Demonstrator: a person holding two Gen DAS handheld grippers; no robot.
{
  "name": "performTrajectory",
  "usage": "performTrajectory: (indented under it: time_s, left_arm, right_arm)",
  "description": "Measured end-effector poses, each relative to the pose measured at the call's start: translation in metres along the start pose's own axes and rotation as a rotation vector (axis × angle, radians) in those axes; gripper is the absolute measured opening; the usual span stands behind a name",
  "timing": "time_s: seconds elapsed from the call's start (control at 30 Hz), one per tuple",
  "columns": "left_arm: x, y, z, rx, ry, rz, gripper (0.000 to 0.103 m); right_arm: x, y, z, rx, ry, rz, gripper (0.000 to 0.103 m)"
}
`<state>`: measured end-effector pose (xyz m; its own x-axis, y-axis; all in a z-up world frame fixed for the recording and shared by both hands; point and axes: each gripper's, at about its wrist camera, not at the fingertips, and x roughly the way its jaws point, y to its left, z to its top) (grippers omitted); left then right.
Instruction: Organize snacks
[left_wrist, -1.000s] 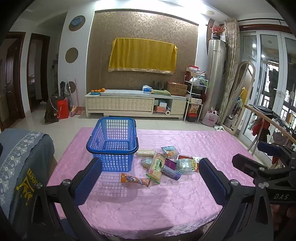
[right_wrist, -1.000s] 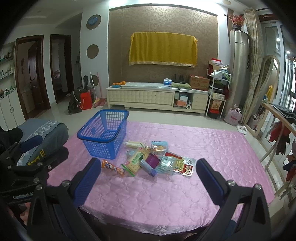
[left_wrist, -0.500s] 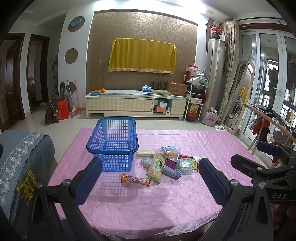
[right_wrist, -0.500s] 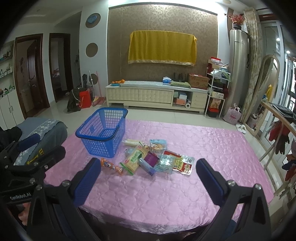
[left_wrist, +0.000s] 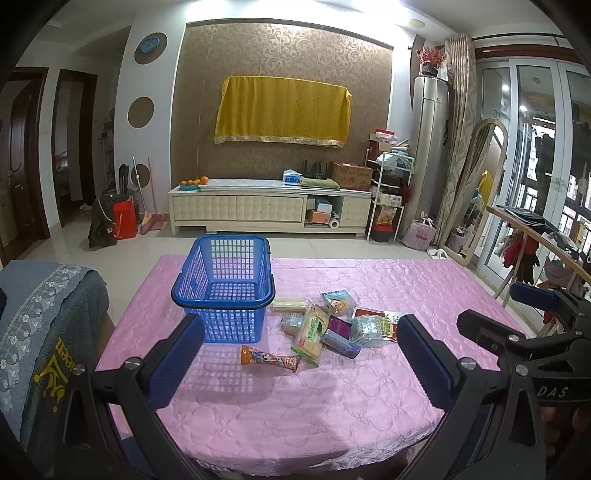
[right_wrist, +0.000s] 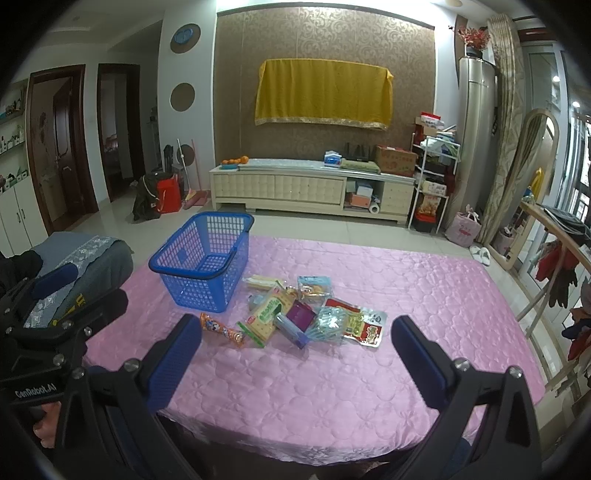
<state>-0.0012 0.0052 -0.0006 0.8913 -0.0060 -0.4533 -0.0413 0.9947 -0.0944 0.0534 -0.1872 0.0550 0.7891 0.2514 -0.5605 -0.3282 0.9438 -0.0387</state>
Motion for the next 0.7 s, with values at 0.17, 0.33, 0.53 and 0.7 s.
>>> performTrajectory:
  time_s: [0.17, 0.33, 0.53, 0.7]
  left_arm:
    - [0.005, 0.000, 0.009, 0.008, 0.002, 0.003, 0.103]
    - [0.015, 0.005, 0.023, 0.011, 0.004, 0.009, 0.103]
    - [0.034, 0.010, 0.037, 0.017, 0.010, 0.017, 0.103]
    - [0.062, 0.019, 0.039, -0.012, 0.055, 0.012, 0.103]
  right_arm:
    - [0.005, -0.008, 0.007, 0.007, 0.009, 0.002, 0.103]
    - [0.012, -0.018, 0.022, 0.012, 0.007, -0.005, 0.103]
    - [0.028, -0.027, 0.040, -0.007, 0.000, -0.024, 0.103]
    - [0.064, -0.030, 0.052, -0.034, 0.083, 0.040, 0.103]
